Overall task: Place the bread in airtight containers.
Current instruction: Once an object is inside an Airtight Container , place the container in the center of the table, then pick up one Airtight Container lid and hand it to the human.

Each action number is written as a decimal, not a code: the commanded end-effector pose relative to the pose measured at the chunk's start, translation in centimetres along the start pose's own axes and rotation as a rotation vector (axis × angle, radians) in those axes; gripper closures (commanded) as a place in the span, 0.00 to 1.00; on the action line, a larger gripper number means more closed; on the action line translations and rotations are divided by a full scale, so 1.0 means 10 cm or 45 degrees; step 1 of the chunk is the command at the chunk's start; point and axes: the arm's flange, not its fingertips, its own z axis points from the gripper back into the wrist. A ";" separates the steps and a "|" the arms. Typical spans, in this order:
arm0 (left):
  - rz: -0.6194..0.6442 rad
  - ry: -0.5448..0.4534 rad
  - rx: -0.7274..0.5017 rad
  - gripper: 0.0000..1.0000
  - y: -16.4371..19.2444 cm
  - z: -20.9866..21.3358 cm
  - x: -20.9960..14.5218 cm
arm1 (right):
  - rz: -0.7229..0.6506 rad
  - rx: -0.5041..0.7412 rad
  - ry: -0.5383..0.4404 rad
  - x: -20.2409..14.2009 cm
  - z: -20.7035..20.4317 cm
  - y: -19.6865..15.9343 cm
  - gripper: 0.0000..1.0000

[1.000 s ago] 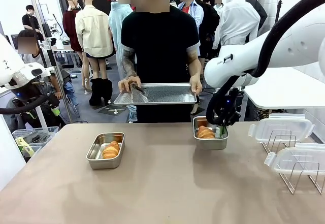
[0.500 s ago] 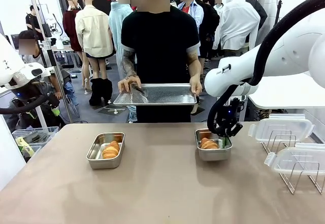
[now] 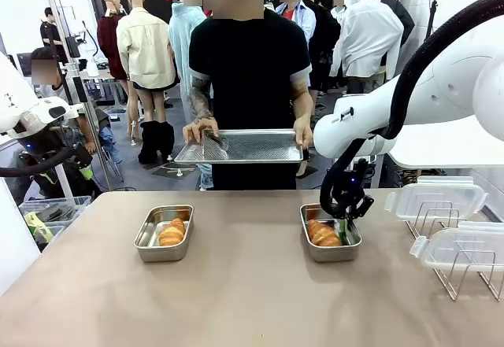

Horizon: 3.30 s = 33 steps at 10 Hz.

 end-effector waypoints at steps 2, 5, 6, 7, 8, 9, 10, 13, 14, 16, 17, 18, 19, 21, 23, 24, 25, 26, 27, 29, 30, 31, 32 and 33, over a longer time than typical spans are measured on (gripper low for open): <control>-0.008 0.002 0.013 0.00 0.01 0.03 -0.01 | -0.028 -0.018 -0.075 -0.16 0.07 0.02 0.03; -0.008 0.002 0.013 0.00 0.01 0.03 -0.01 | 0.037 -0.023 -0.138 -0.34 0.39 -0.01 0.00; -0.008 0.002 0.013 0.00 0.01 0.03 -0.01 | 0.092 -0.013 -0.155 -0.43 0.56 -0.02 0.00; -0.008 0.002 0.013 0.00 0.01 0.03 -0.01 | 0.125 -0.015 -0.189 -0.55 0.77 -0.01 0.00; -0.008 0.002 0.013 0.00 0.01 0.03 -0.01 | 0.151 -0.020 -0.207 -0.67 0.97 -0.04 0.00; -0.008 0.002 0.013 0.00 0.01 0.03 -0.01 | 0.222 -0.023 -0.189 -0.85 1.22 -0.08 0.00; -0.008 0.002 0.013 0.00 0.01 0.03 -0.01 | 0.204 -0.044 -0.175 -0.97 1.44 -0.14 0.00; -0.008 0.002 0.013 0.00 0.01 0.03 -0.01 | 0.293 -0.045 -0.092 -1.42 2.00 -0.56 0.00; -0.008 0.002 0.013 0.00 0.01 0.03 -0.01 | 0.289 -0.043 -0.122 -1.63 2.09 -0.72 0.00; -0.008 0.002 0.013 0.00 0.01 0.03 -0.01 | 0.303 -0.001 -0.173 -1.91 2.24 -1.16 0.00; -0.008 0.002 0.013 0.00 0.01 0.03 -0.01 | 0.244 0.055 -0.215 -2.01 2.28 -1.40 0.00; -0.008 0.002 0.013 0.00 0.01 0.03 -0.01 | 0.179 0.120 -0.280 -2.10 2.30 -1.65 0.00; -0.008 0.002 0.013 0.00 0.01 0.03 -0.01 | 0.198 0.079 -0.321 -2.11 2.29 -1.80 0.00; -0.008 0.002 0.013 0.00 0.01 0.03 -0.01 | 0.177 0.057 -0.254 -2.11 2.43 -1.75 0.00; -0.008 0.002 0.013 0.00 0.01 0.03 -0.01 | 0.177 0.057 -0.254 -2.11 2.43 -1.75 0.00; -0.008 0.002 0.013 0.00 0.01 0.03 -0.01 | 0.177 0.057 -0.254 -2.11 2.43 -1.75 0.00; -0.008 0.002 0.013 0.00 0.01 0.03 -0.01 | 0.177 0.057 -0.254 -2.11 2.43 -1.75 0.00; -0.008 0.002 0.013 0.00 0.01 0.03 -0.01 | 0.177 0.057 -0.254 -2.11 2.43 -1.75 0.00; -0.008 0.002 0.013 0.00 0.01 0.03 -0.01 | 0.177 0.057 -0.254 -2.11 2.43 -1.75 0.00; -0.008 0.002 0.013 0.00 0.01 0.03 -0.01 | 0.177 0.057 -0.254 -2.11 2.43 -1.75 0.00; -0.008 0.002 0.013 0.00 0.01 0.03 -0.01 | 0.177 0.057 -0.254 -2.11 2.43 -1.75 0.00; -0.008 0.002 0.013 0.00 0.01 0.03 -0.01 | 0.177 0.057 -0.254 -2.11 2.43 -1.75 0.00; -0.008 0.002 0.013 0.00 0.01 0.03 -0.01 | 0.177 0.057 -0.254 -2.11 2.43 -1.75 0.00; -0.008 0.002 0.013 0.00 0.01 0.03 -0.01 | 0.177 0.057 -0.254 -2.11 2.43 -1.75 0.00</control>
